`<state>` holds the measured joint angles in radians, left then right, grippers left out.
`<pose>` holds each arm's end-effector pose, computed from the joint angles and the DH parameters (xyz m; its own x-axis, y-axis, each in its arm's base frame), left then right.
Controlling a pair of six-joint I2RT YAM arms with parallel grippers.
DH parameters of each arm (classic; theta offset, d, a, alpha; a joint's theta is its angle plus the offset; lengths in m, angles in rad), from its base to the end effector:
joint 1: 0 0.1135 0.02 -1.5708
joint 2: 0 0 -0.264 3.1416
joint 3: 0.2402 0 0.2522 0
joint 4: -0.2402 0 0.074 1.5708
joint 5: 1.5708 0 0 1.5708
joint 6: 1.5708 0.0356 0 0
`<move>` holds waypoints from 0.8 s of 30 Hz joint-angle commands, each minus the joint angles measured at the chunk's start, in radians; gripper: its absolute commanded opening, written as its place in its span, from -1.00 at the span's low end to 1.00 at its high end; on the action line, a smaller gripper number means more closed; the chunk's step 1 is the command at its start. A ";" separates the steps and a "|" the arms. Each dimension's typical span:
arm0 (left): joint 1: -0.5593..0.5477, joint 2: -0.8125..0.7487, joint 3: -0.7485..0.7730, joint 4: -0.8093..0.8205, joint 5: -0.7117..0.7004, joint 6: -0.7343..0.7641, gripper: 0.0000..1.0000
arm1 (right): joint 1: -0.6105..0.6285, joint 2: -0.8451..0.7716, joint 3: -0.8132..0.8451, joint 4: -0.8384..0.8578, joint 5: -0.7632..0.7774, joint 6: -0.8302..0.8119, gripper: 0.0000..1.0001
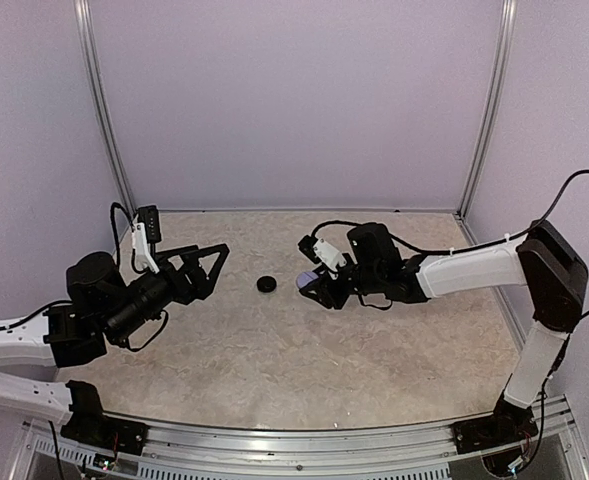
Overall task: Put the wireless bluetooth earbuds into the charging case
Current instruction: Place the charging case with the earbuds at the center of the board.
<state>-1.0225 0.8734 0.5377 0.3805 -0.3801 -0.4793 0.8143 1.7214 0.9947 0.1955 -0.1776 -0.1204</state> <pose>0.1199 -0.1710 0.2966 -0.2557 -0.4030 -0.8788 0.5426 0.6925 -0.4754 0.2539 0.2782 0.2014 -0.2467 -0.4336 -0.8667 -0.8562 0.5165 -0.0147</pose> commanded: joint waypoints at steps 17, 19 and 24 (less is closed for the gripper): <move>0.118 -0.027 -0.027 -0.104 0.049 -0.078 0.98 | -0.095 0.484 0.386 -0.017 -0.076 0.091 -0.12; 0.124 -0.024 -0.029 -0.106 0.059 -0.078 0.98 | -0.096 0.493 0.392 -0.019 -0.072 0.091 -0.03; 0.152 -0.002 -0.010 -0.136 0.084 -0.105 0.98 | -0.098 0.502 0.407 -0.037 -0.063 0.081 0.41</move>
<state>-0.8959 0.8585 0.5194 0.2771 -0.3313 -0.5564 0.7235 2.2108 1.3666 0.1699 -0.2474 -0.0395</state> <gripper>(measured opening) 0.990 0.633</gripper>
